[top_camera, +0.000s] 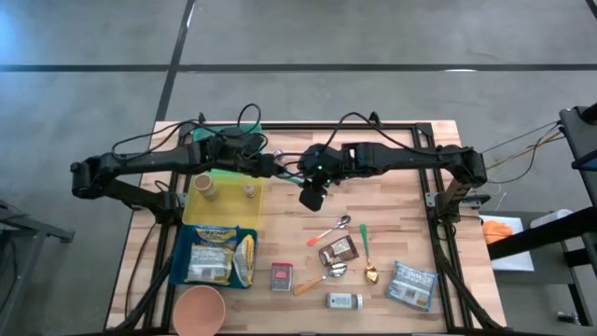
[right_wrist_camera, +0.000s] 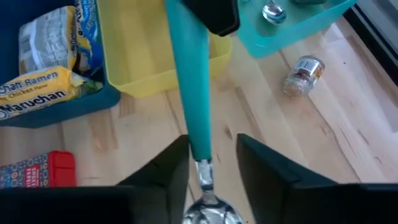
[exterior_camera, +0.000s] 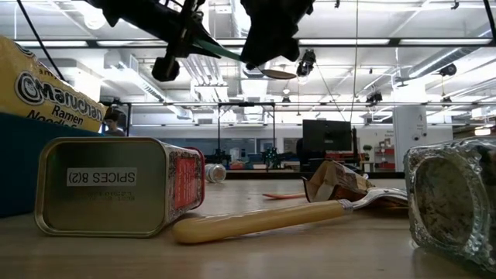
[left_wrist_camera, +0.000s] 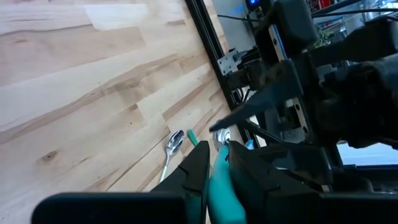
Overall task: Pick & Place Food Item
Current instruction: Put the light blue spoon into the green bin
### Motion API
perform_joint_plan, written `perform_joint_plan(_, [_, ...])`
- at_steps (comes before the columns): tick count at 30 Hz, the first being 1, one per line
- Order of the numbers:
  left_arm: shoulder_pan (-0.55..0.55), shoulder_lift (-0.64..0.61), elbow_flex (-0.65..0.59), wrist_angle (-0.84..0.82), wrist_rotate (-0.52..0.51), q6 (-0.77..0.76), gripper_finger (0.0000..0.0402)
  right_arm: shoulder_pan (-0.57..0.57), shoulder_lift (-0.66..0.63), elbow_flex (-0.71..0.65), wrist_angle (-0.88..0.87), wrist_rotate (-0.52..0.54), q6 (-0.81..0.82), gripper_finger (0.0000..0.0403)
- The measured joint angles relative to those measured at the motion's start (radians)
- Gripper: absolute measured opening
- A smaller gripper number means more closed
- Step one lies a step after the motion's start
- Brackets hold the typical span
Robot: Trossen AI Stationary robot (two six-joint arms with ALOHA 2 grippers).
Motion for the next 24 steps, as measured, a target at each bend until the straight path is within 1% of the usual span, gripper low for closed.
perform_joint_plan(5, [0.033, -0.008, 0.0, -0.014, 0.007, 0.019, 0.0049, -0.001, -0.002, 0.017, -0.015, -0.001, 0.002, 0.0204])
perform_joint_plan(10, [0.119, -0.047, 0.0, -0.076, 0.007, 0.057, 0.0049, 0.0, -0.005, 0.042, -0.029, -0.002, 0.021, 0.0242])
perform_joint_plan(13, [0.198, -0.094, 0.0, -0.195, 0.003, 0.1, 0.0048, 0.001, -0.008, 0.065, -0.06, -0.003, 0.024, 0.0252])
perform_joint_plan(16, [0.284, -0.159, -0.001, -0.312, -0.038, 0.141, 0.0048, 0.006, -0.008, 0.085, -0.115, -0.003, 0.024, 0.0254])
perform_joint_plan(20, [0.403, -0.261, -0.024, -0.351, -0.06, 0.184, 0.0048, 0.021, -0.008, 0.088, -0.148, -0.005, 0.023, 0.0255])
perform_joint_plan(24, [0.515, -0.334, -0.068, -0.396, -0.091, 0.187, 0.0048, 0.034, -0.008, 0.084, -0.16, -0.006, 0.022, 0.0255])
